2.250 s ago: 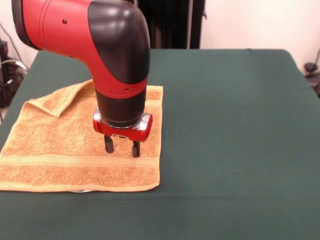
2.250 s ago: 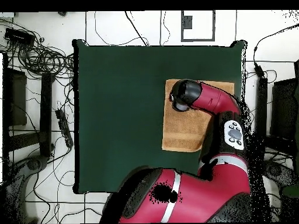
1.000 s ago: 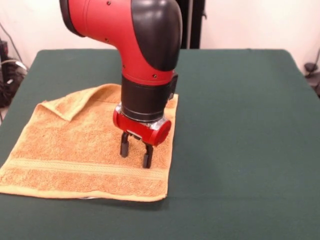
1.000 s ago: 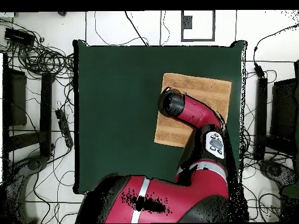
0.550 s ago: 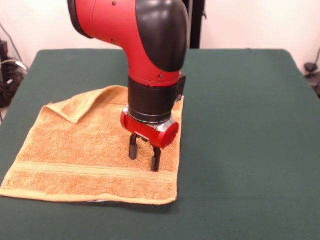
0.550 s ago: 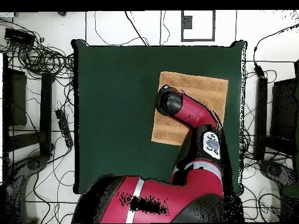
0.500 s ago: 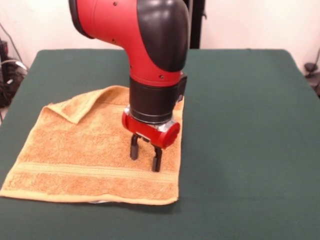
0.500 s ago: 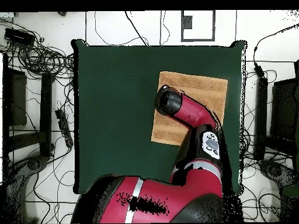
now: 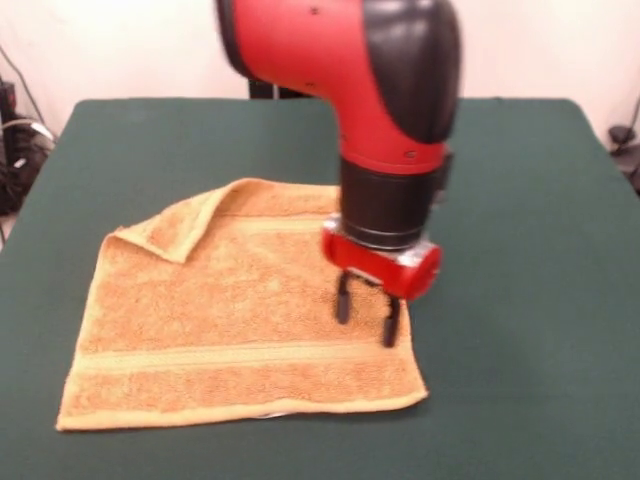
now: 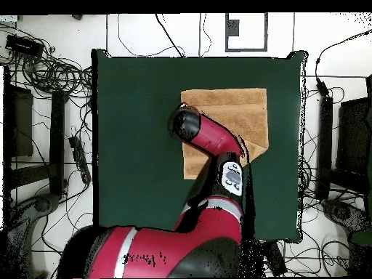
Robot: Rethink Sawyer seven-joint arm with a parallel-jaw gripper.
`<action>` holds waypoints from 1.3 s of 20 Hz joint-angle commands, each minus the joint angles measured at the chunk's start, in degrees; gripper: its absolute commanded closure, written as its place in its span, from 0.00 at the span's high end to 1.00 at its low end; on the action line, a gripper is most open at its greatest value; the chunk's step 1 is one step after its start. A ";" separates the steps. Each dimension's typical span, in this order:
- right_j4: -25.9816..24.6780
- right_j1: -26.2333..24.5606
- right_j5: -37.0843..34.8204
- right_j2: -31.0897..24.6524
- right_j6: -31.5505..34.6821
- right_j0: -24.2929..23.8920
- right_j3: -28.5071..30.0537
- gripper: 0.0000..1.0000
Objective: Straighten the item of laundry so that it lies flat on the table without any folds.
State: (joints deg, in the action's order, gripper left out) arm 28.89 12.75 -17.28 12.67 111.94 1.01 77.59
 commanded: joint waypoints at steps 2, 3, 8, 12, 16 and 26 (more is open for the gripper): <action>8.53 -6.46 -1.44 -5.00 24.69 8.26 4.81 1.00; 9.21 -6.58 -1.80 -4.59 25.44 8.89 4.48 1.00; 12.16 -7.41 -2.70 -2.86 28.66 11.60 2.98 1.00; 12.92 -8.21 -3.08 -1.41 29.65 13.10 2.07 1.00; 8.95 -7.98 -0.94 -3.72 21.04 7.97 2.22 1.00; -9.60 -2.42 -6.10 -8.86 -2.95 -12.58 -1.47 1.00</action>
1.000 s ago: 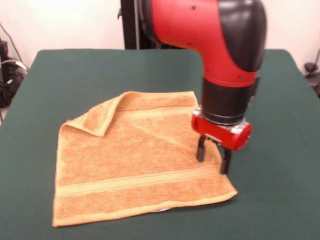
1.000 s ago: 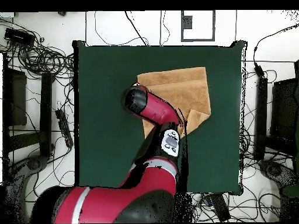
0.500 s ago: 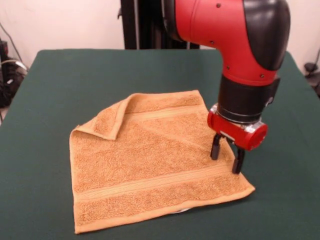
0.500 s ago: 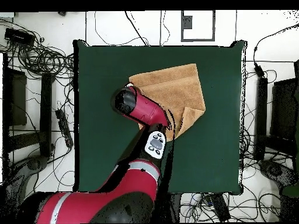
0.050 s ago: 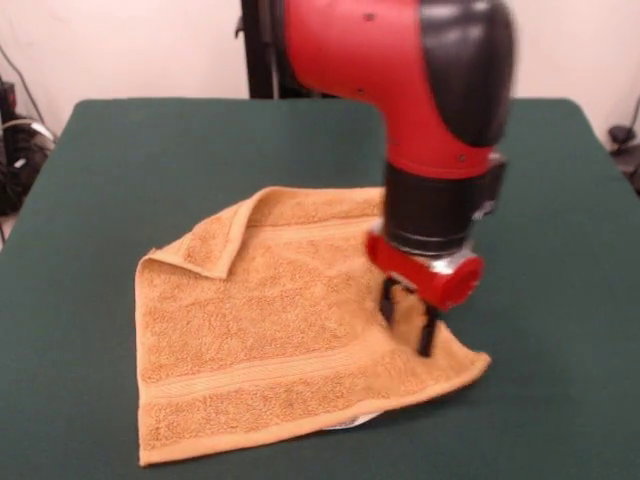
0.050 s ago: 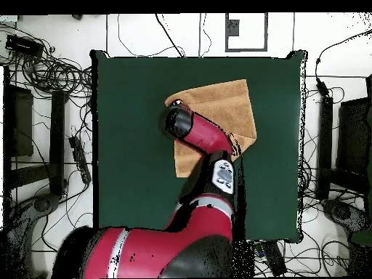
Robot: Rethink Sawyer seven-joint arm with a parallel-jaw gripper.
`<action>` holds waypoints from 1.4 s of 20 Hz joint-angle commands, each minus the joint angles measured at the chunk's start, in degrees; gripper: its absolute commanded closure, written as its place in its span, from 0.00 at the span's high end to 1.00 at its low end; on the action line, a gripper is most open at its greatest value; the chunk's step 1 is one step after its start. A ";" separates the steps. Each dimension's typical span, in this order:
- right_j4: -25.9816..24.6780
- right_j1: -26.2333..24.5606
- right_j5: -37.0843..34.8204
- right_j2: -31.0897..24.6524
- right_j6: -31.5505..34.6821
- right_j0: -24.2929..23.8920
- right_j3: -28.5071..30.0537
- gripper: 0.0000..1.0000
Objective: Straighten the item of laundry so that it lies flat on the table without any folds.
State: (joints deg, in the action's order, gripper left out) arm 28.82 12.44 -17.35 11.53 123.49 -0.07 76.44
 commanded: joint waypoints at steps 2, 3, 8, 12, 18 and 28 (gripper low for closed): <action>-13.34 -1.95 -9.17 -9.43 -16.84 -15.14 -2.83 1.00; -14.86 -1.77 -11.37 -10.23 -17.48 -16.59 -3.87 1.00; -21.58 -2.13 -17.53 -14.00 -18.61 -22.42 -7.85 1.00; -24.70 -3.15 -18.64 -17.11 -16.91 -24.86 -10.08 1.00; -27.00 -3.16 -22.00 -18.65 -12.14 -24.71 -12.56 1.00; -20.95 -12.64 -12.48 -16.75 9.20 -16.81 -16.97 1.00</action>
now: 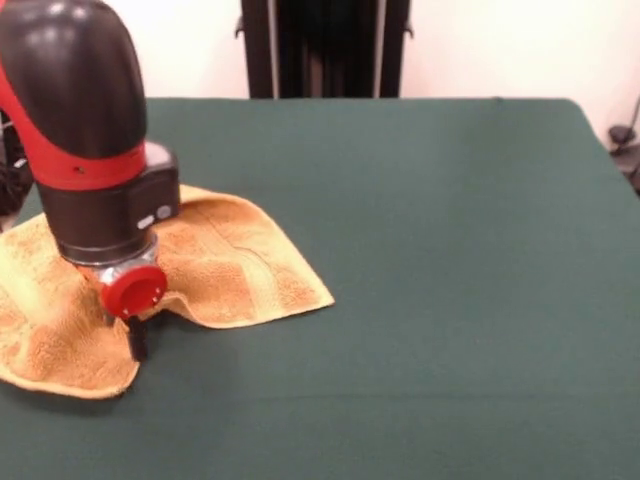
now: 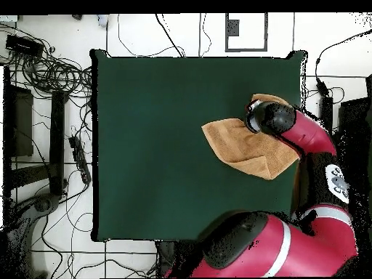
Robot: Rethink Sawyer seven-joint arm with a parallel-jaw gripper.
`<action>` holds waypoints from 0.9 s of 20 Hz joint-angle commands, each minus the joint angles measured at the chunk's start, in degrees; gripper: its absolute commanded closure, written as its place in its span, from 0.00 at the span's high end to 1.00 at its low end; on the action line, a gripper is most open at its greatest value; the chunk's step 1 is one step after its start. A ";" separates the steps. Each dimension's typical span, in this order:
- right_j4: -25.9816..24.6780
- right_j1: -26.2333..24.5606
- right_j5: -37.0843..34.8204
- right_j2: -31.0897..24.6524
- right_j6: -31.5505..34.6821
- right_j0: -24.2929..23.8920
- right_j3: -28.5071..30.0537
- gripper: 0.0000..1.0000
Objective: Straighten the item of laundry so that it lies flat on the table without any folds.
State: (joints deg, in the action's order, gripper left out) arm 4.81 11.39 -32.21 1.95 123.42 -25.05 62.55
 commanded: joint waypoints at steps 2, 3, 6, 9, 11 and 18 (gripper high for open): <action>4.64 -13.23 1.34 -5.59 12.47 10.10 -5.79 1.00; 5.45 -13.76 1.31 -4.49 14.45 11.12 -6.66 1.00; 7.98 -14.46 1.43 -1.17 19.48 13.94 -7.43 1.00; 10.53 -14.01 1.60 0.42 21.78 15.43 -6.25 1.00; 12.04 -13.47 1.75 1.73 23.13 16.50 -5.24 1.00; 16.70 -11.12 1.08 4.89 25.98 18.90 -1.62 1.00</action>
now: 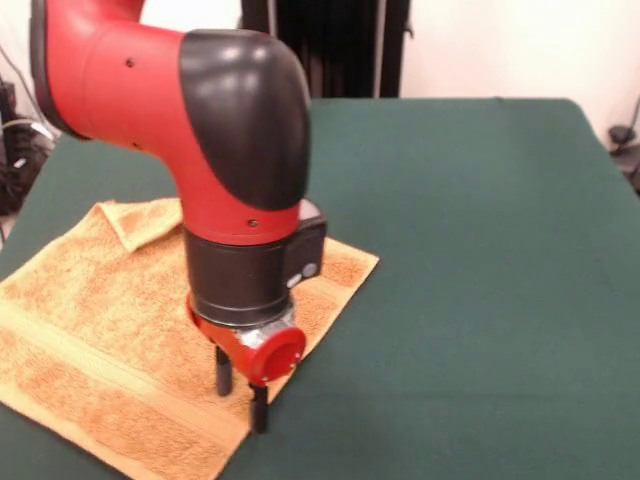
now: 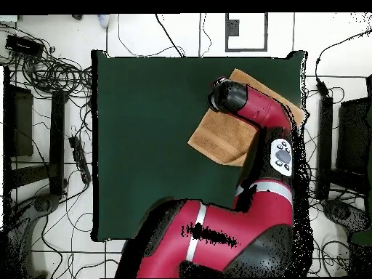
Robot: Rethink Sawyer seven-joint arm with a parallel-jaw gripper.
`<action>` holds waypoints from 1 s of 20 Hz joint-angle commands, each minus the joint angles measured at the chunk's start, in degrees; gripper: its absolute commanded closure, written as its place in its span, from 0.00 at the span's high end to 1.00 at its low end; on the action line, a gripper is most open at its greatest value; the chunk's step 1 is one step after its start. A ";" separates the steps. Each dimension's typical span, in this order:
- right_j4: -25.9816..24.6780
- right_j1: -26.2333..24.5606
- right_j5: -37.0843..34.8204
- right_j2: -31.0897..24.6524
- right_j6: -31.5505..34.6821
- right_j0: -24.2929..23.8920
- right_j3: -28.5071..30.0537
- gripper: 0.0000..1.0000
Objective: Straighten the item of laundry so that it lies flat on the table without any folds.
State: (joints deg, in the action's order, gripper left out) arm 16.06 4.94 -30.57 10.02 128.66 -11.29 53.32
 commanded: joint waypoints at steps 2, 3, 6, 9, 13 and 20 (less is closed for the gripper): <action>6.16 -4.39 -1.04 -2.76 20.84 5.32 7.84 1.00; 6.40 -4.09 -1.05 -2.88 20.58 5.38 8.15 1.00; 6.12 -3.20 -1.21 -3.31 18.02 4.58 8.75 1.00; 3.93 -1.10 -0.99 -4.49 12.14 2.41 10.32 1.00; -1.33 3.20 -0.80 -3.05 3.06 -0.54 10.98 1.00; -5.66 13.04 -7.74 -3.75 -5.36 -5.75 15.38 1.00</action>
State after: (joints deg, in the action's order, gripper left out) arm 13.66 10.53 -30.95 10.74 132.22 -14.44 59.28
